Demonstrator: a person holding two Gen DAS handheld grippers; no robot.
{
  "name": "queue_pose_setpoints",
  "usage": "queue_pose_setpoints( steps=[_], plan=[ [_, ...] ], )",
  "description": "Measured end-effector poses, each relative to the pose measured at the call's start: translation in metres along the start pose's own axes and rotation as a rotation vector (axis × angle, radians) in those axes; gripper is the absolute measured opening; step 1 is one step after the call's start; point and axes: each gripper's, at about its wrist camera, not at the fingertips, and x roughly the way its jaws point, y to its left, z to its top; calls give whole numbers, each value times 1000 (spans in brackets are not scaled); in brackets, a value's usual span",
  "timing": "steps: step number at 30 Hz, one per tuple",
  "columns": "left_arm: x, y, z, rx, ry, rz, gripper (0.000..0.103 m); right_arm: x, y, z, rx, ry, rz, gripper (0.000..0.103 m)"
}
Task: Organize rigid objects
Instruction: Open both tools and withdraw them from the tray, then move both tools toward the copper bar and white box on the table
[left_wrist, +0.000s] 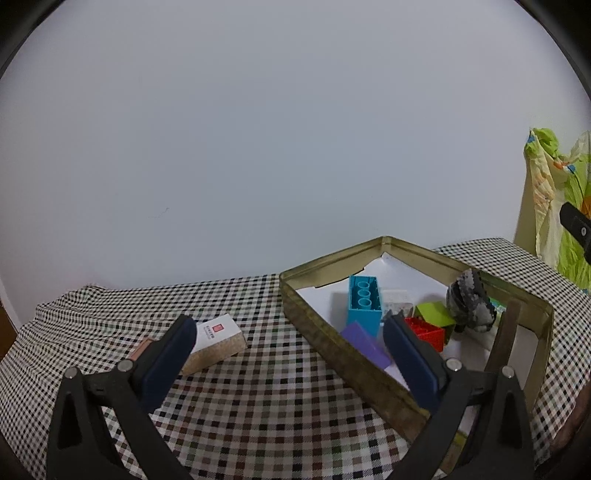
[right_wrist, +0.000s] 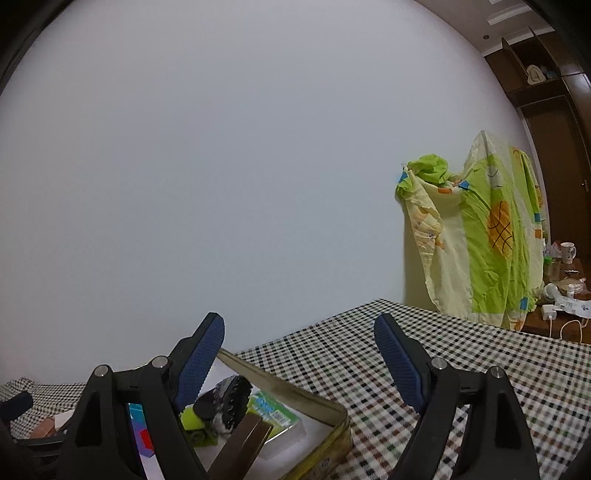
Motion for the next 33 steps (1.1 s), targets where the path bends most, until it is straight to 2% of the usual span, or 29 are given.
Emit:
queue_pose_setpoints(
  steps=[6, 17, 33],
  plan=[
    [-5, 1, -3, 8, -8, -8, 102, -18, 11, -6, -2, -3, 13, 85],
    [-11, 16, -7, -8, -2, -16, 102, -26, 40, -15, -2, 2, 30, 85],
    [-2, 74, -13, -45, 21, 37, 102, -8, 111, -27, -15, 74, 122, 86]
  ],
)
